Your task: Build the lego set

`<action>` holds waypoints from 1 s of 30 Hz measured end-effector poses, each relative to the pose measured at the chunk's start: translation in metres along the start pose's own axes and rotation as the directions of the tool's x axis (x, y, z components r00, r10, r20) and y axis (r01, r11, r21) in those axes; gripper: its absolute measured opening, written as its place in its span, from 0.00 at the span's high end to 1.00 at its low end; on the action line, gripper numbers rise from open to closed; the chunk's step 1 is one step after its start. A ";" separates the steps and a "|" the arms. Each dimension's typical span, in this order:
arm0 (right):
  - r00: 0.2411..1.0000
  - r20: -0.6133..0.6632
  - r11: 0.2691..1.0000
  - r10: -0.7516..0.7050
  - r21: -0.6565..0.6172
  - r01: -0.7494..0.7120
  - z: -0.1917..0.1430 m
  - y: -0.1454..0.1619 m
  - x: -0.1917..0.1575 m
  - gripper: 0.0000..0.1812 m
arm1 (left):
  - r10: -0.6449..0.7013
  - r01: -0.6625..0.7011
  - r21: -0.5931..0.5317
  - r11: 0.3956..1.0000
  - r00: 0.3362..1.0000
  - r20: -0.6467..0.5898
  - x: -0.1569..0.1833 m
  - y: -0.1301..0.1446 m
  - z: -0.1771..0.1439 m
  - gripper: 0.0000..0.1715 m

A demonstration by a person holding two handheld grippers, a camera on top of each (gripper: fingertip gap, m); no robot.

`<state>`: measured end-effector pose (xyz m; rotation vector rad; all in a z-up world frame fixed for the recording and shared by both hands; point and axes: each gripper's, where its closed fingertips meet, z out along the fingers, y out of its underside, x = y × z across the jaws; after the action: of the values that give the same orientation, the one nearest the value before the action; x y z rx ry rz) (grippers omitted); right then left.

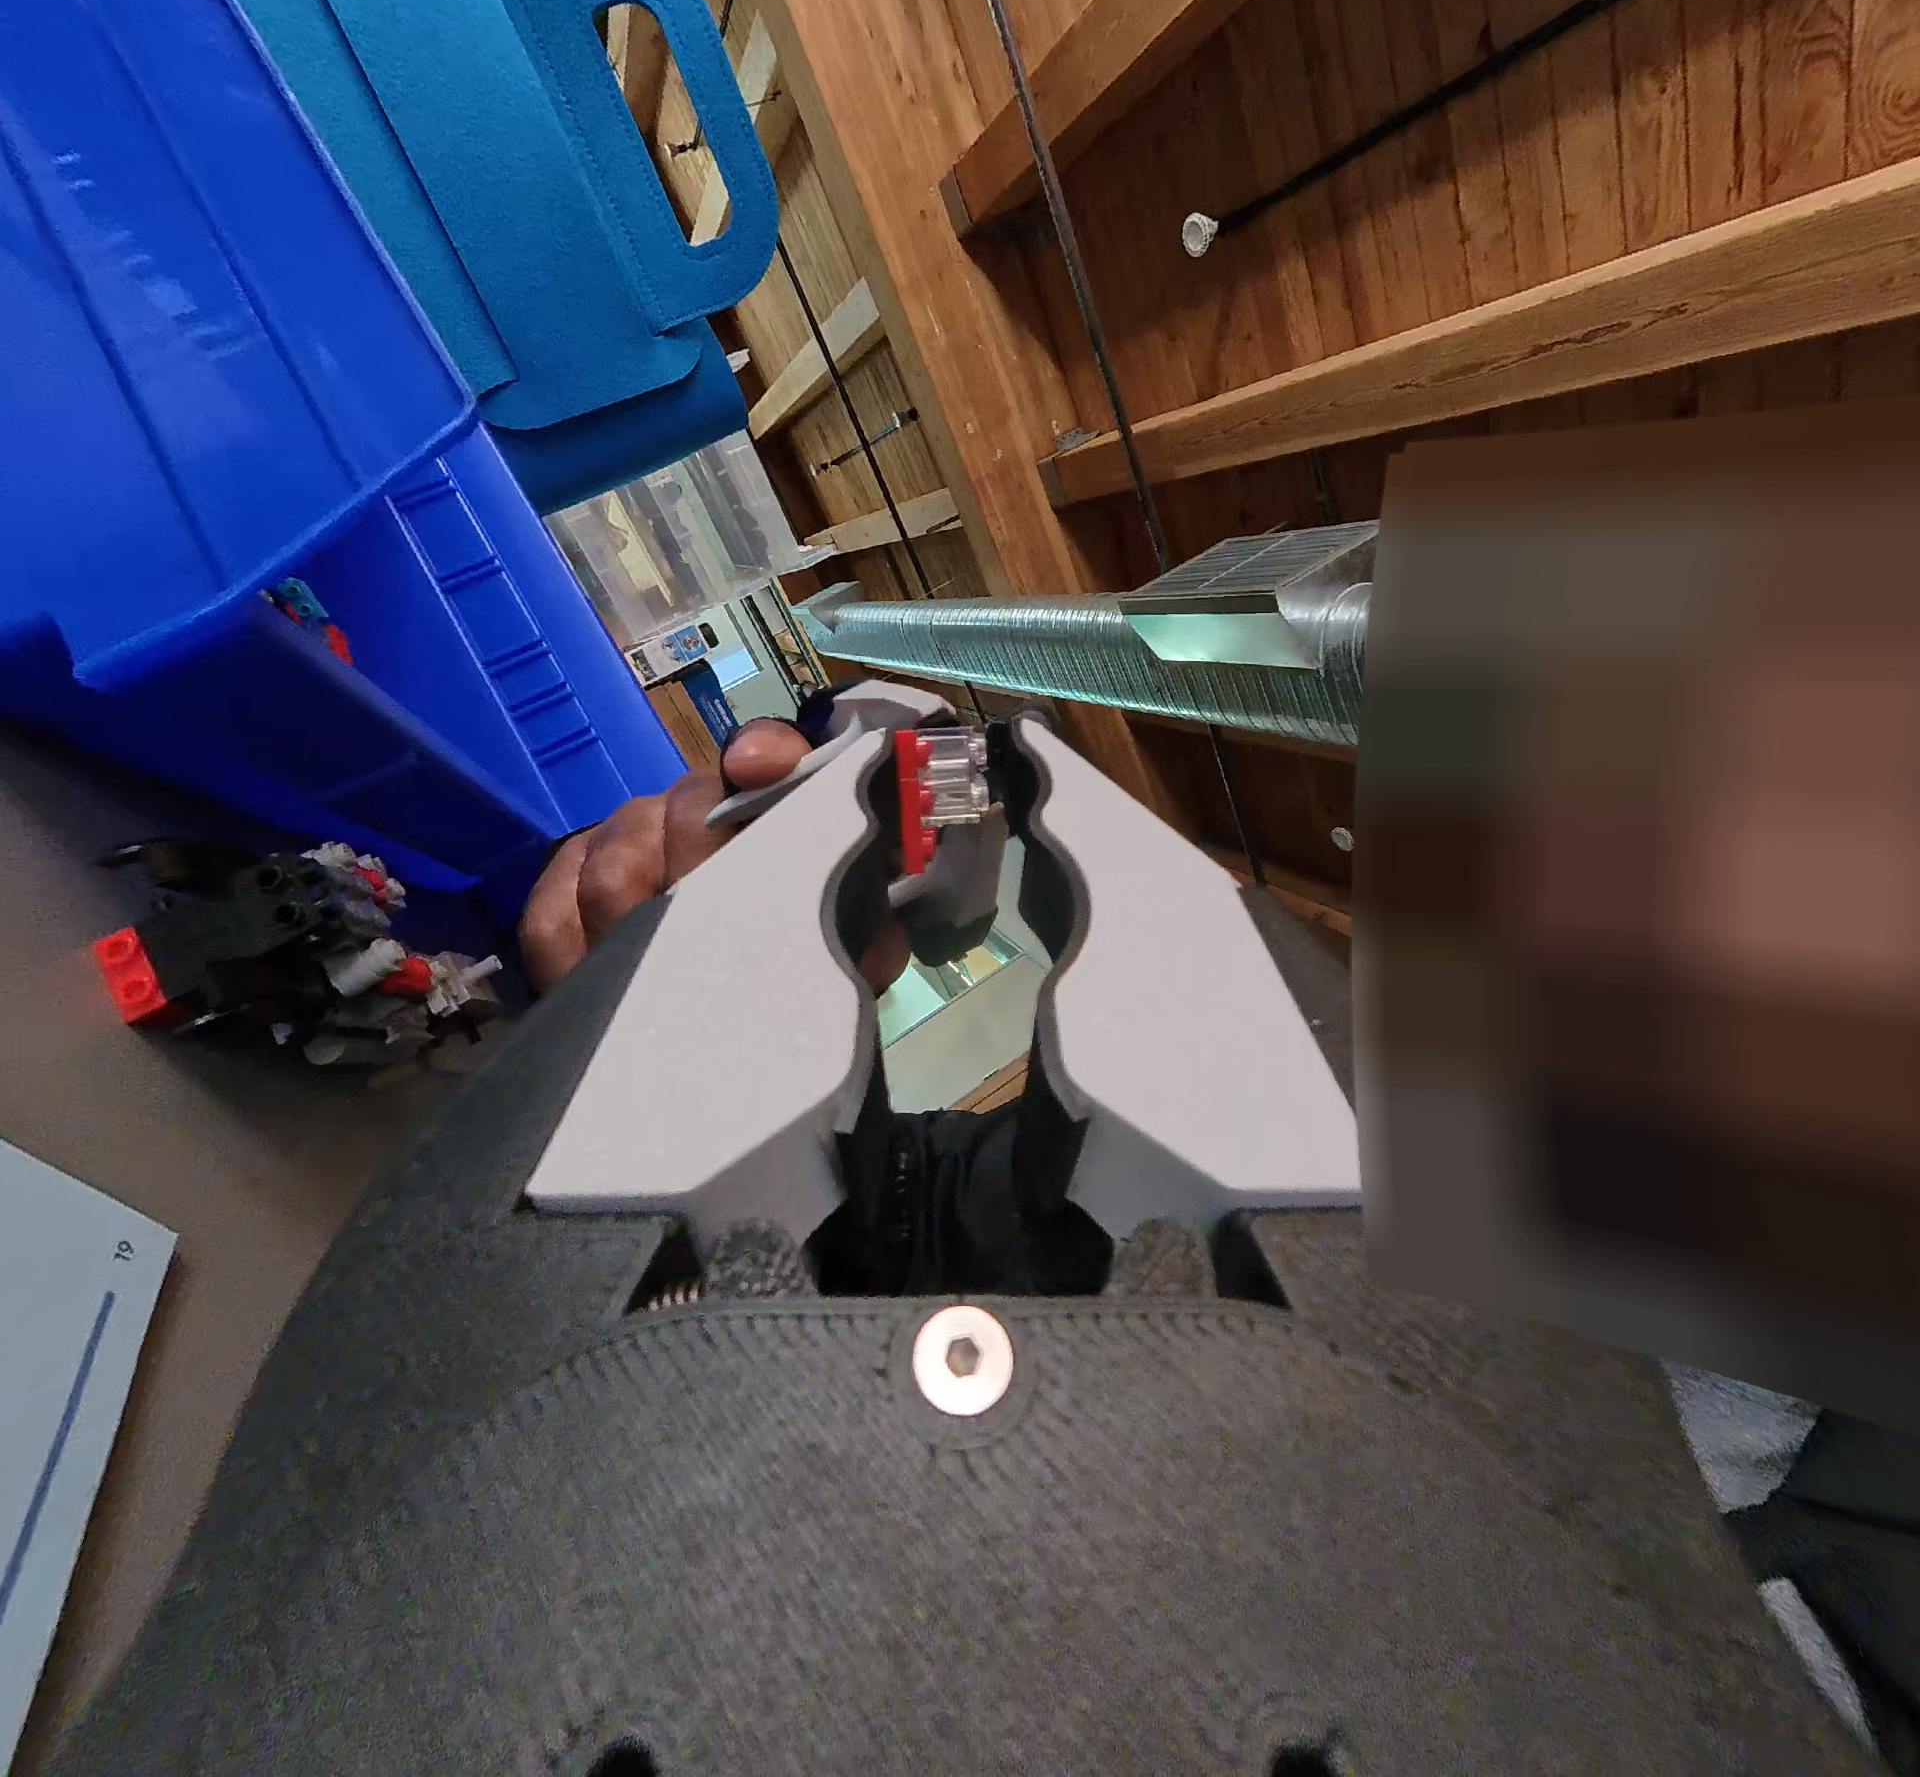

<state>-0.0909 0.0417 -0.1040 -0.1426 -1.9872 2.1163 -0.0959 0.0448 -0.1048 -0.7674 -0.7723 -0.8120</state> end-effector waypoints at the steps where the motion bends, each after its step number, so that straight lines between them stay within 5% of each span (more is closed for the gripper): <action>1: 1.000 -0.001 1.000 -0.009 0.003 0.009 0.000 0.000 0.000 0.89 | 0.013 -0.013 -0.004 1.000 1.000 0.001 0.001 0.000 0.000 0.90; 6: 0.999 0.029 0.999 0.028 0.044 -0.029 -0.003 -0.008 -0.004 0.88 | 0.182 -0.179 -0.068 0.982 0.982 0.045 0.005 0.004 0.002 0.89; 12: 0.953 0.172 0.961 0.251 0.076 -0.267 -0.009 -0.020 -0.007 0.82 | 0.334 -0.330 -0.113 0.937 0.942 0.025 0.018 0.007 0.004 0.89; 17: 0.877 0.290 0.909 0.383 0.053 -0.414 -0.011 -0.022 -0.014 0.82 | 0.367 -0.370 -0.138 0.919 0.929 -0.047 0.030 0.016 0.007 0.89; 30: 0.817 0.399 0.884 0.417 0.033 -0.467 -0.013 -0.027 -0.031 0.86 | 0.427 -0.441 -0.192 0.877 0.897 -0.113 0.041 0.030 0.011 0.89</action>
<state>-0.0552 0.0484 -0.0808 -0.2009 -2.1820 2.7467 -0.0550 0.0549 -0.0744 -1.0557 -0.4274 -0.5109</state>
